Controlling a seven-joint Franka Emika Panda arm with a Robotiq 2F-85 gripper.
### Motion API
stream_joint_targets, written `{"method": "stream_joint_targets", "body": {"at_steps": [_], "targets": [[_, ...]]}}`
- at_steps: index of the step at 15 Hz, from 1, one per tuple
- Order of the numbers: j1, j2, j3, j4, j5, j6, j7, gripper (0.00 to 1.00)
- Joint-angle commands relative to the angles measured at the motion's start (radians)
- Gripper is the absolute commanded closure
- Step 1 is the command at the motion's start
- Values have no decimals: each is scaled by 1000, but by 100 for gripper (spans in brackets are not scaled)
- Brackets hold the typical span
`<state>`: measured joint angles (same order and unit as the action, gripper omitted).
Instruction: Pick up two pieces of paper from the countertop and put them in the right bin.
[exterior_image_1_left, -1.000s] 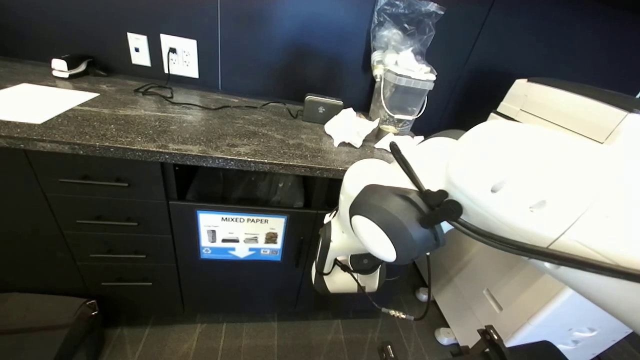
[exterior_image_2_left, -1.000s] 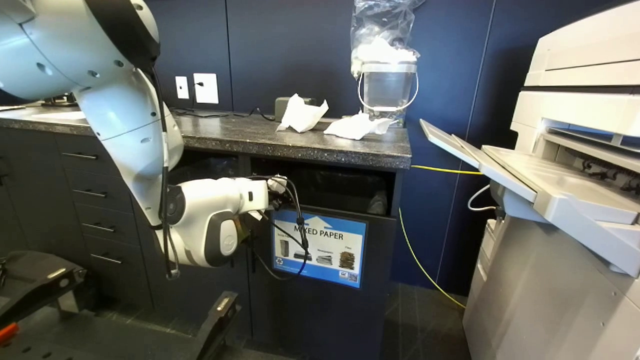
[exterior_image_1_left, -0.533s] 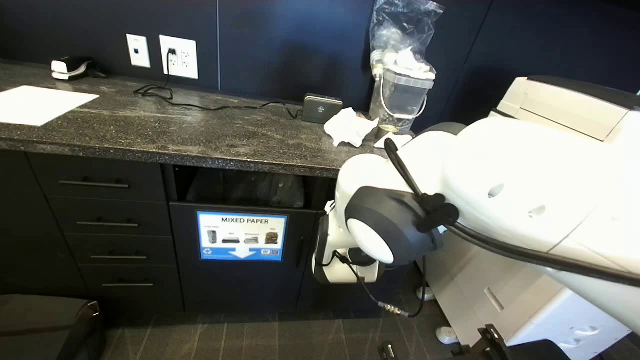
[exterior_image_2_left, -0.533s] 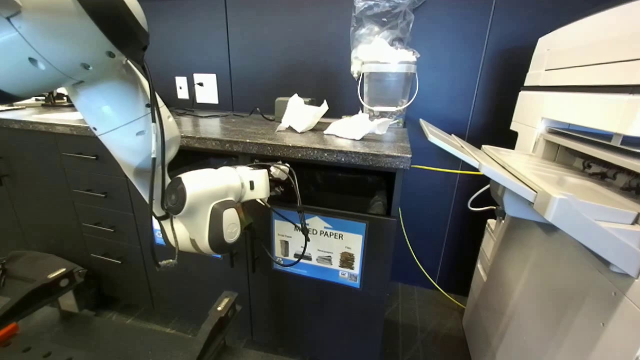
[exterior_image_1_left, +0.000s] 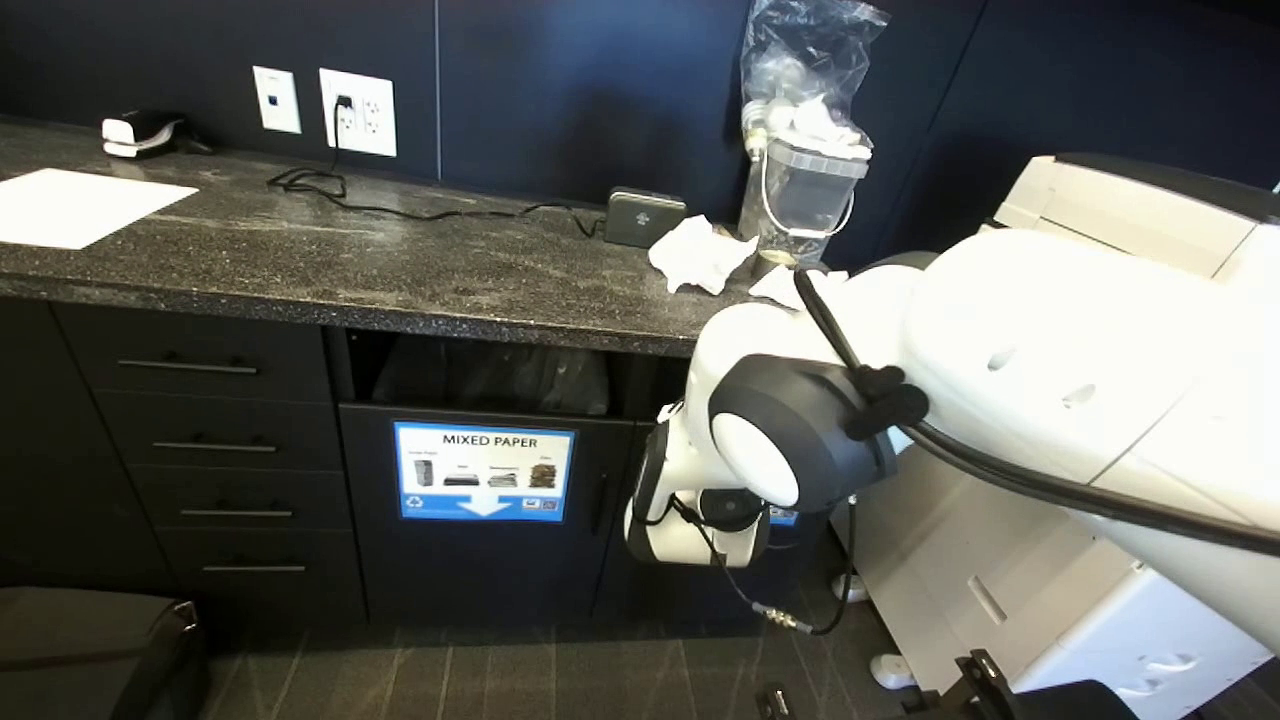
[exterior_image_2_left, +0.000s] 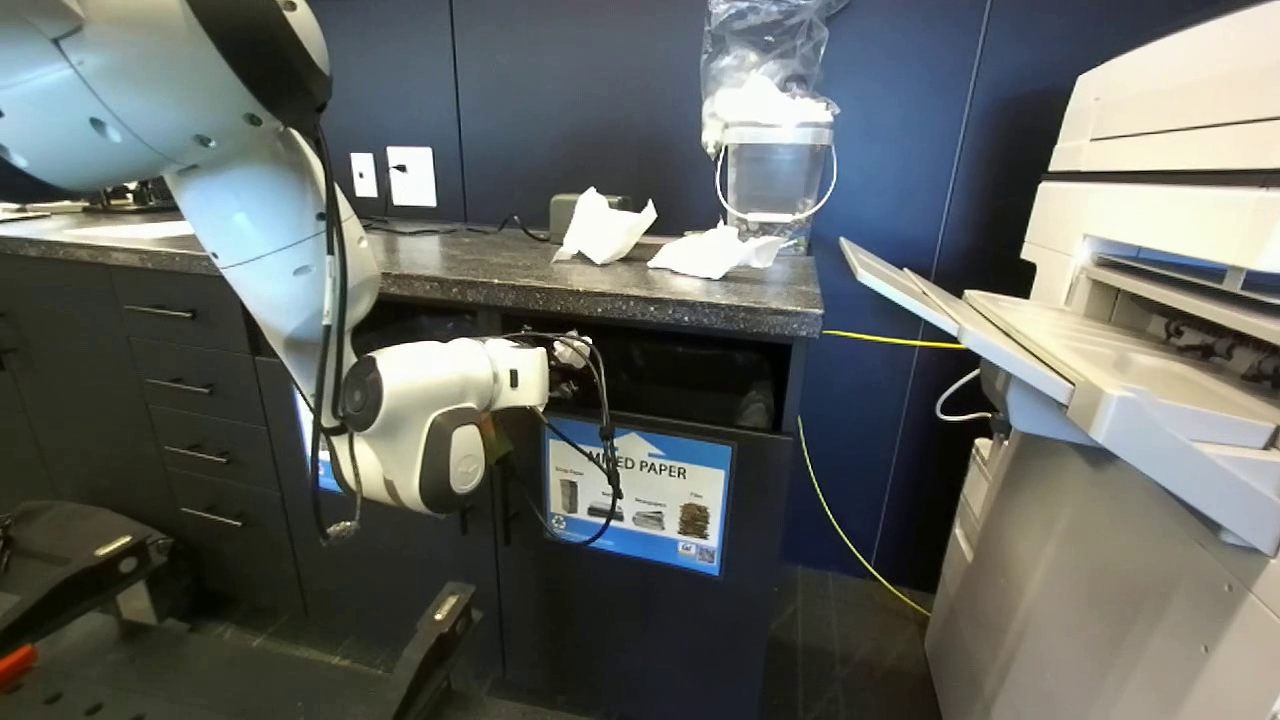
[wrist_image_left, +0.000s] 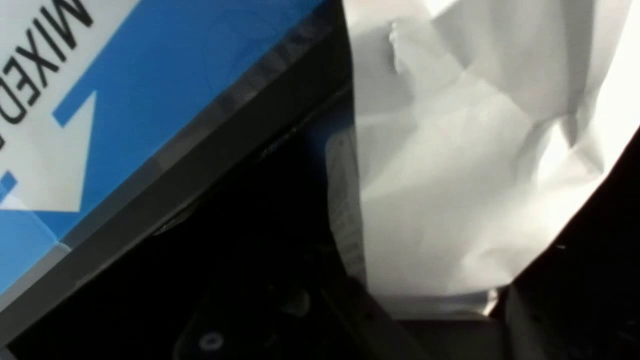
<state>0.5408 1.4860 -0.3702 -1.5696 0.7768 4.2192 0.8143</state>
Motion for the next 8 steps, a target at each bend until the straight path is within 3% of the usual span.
{"method": "stream_joint_targets", "body": {"at_steps": [1, 2, 3, 4, 5, 6, 7, 8], "targets": [[-60, 1, 42, 50, -2, 12, -61, 96], [-144, 0, 139, 62, -48, 93, -121, 95], [-40, -2, 20, 33, 8, 2, -48, 95], [-72, -1, 53, 55, 0, 2, -73, 95], [-142, -2, 131, 76, -38, 56, -126, 96], [-78, 6, 62, 59, -8, 25, -87, 96], [-65, 0, 46, 67, 10, -1, -88, 96], [-149, 2, 142, 96, -37, 57, -149, 95]]}}
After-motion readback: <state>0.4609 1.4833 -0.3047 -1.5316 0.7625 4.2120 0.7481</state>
